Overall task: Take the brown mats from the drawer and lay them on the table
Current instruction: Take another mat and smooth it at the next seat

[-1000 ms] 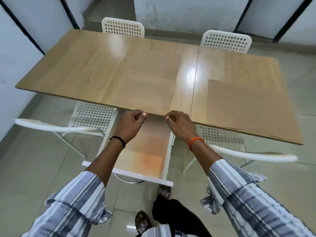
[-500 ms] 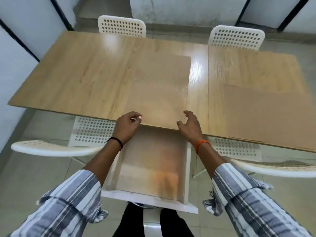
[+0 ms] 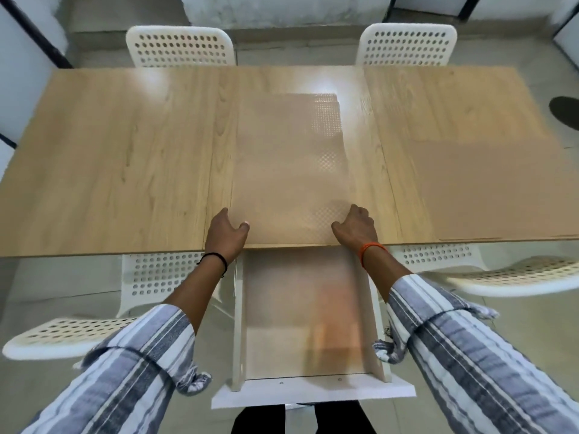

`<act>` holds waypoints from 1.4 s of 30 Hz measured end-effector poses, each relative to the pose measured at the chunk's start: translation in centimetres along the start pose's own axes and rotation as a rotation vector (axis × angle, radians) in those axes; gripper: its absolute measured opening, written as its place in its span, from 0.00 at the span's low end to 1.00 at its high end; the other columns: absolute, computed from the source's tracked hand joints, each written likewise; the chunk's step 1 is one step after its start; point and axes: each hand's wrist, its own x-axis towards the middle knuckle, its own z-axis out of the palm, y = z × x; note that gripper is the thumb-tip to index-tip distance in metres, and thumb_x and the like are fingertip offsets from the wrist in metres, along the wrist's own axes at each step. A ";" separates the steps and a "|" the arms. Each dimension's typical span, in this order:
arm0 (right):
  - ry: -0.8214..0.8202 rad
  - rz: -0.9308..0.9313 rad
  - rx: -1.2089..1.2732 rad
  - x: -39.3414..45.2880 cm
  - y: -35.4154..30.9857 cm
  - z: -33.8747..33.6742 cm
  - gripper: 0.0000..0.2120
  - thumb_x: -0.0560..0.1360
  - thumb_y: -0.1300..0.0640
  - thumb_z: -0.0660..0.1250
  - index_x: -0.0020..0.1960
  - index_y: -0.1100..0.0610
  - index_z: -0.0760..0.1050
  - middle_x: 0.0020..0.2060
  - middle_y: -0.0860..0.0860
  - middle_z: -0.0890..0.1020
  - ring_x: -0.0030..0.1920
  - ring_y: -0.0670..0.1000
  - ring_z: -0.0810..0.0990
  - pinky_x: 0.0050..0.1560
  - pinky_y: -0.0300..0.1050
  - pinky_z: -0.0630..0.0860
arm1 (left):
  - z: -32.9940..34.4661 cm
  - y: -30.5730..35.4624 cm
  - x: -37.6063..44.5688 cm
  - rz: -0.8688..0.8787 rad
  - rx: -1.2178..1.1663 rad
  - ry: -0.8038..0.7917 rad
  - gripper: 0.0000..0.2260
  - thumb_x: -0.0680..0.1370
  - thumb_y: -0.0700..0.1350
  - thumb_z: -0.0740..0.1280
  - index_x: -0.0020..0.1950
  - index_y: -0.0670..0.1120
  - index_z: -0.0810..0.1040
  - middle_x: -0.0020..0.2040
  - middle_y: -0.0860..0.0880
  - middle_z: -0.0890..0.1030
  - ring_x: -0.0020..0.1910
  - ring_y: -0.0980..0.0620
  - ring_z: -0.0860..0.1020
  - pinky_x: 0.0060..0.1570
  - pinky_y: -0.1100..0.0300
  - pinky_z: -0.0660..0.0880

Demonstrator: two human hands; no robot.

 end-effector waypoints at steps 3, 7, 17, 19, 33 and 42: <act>0.010 -0.002 -0.040 0.3 -0.1 0.3 0.27 0.78 0.55 0.60 0.74 0.64 0.60 0.73 0.60 0.63 0.70 0.63 0.64 0.66 0.53 0.66 | -0.1 -0.3 0.4 -0.001 0.003 -0.021 0.29 0.80 0.49 0.63 0.77 0.39 0.58 0.77 0.42 0.62 0.76 0.45 0.62 0.71 0.54 0.60; 0.018 -0.008 -0.051 0.6 0.2 0.2 0.22 0.78 0.55 0.60 0.69 0.65 0.68 0.72 0.60 0.64 0.68 0.64 0.65 0.64 0.51 0.67 | 0.0 -0.5 0.6 -0.011 -0.023 -0.021 0.29 0.80 0.50 0.63 0.77 0.41 0.60 0.76 0.42 0.64 0.75 0.45 0.63 0.71 0.52 0.62; 0.072 -0.050 0.207 0.1 0.5 0.0 0.22 0.77 0.57 0.63 0.71 0.59 0.68 0.71 0.57 0.68 0.70 0.58 0.69 0.65 0.47 0.68 | 0.0 0.5 0.6 -0.054 -0.122 0.047 0.26 0.80 0.49 0.63 0.76 0.43 0.64 0.73 0.42 0.70 0.71 0.45 0.69 0.67 0.55 0.65; 0.074 -0.061 0.227 0.0 0.5 0.0 0.22 0.78 0.57 0.63 0.71 0.59 0.68 0.72 0.57 0.67 0.69 0.56 0.70 0.62 0.43 0.67 | 0.1 0.7 0.5 -0.058 -0.114 0.067 0.25 0.80 0.49 0.63 0.76 0.42 0.65 0.72 0.42 0.71 0.70 0.45 0.70 0.66 0.56 0.66; 0.052 -0.114 0.280 -0.2 0.6 0.0 0.19 0.78 0.58 0.63 0.69 0.60 0.72 0.68 0.56 0.74 0.68 0.54 0.72 0.60 0.40 0.66 | 1.0 1.4 0.2 -0.107 -0.154 0.096 0.28 0.79 0.49 0.62 0.77 0.43 0.62 0.74 0.42 0.69 0.72 0.46 0.68 0.67 0.55 0.65; 0.071 -0.086 0.298 0.6 0.9 -0.3 0.18 0.78 0.56 0.64 0.66 0.59 0.75 0.68 0.56 0.74 0.68 0.55 0.72 0.59 0.39 0.65 | 0.8 2.1 1.3 -0.153 -0.185 0.157 0.24 0.79 0.48 0.63 0.74 0.42 0.67 0.70 0.44 0.73 0.67 0.46 0.72 0.61 0.59 0.67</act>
